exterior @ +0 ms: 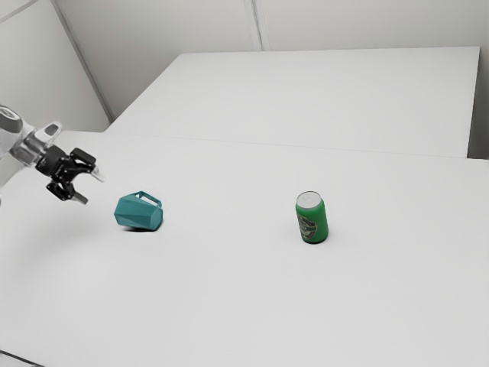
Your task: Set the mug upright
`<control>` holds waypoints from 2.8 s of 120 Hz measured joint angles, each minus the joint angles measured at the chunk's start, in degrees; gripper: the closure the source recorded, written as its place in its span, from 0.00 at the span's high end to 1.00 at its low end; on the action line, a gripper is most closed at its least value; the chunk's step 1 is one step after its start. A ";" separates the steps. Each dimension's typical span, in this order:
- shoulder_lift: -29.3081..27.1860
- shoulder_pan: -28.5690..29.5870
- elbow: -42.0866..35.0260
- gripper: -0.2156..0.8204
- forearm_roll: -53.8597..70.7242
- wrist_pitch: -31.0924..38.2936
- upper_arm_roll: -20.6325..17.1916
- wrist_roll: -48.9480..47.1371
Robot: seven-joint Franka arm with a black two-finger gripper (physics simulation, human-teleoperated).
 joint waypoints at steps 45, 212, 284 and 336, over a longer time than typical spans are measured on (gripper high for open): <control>6.35 -0.37 -0.31 0.79 -15.29 -0.61 1.98 10.13; 4.10 -5.88 -2.64 0.07 -18.42 -2.02 -0.50 18.26; 0.95 -21.49 0.66 0.07 38.28 25.34 -13.26 -1.50; 3.07 -21.63 -0.34 0.53 42.79 29.91 -13.69 -15.94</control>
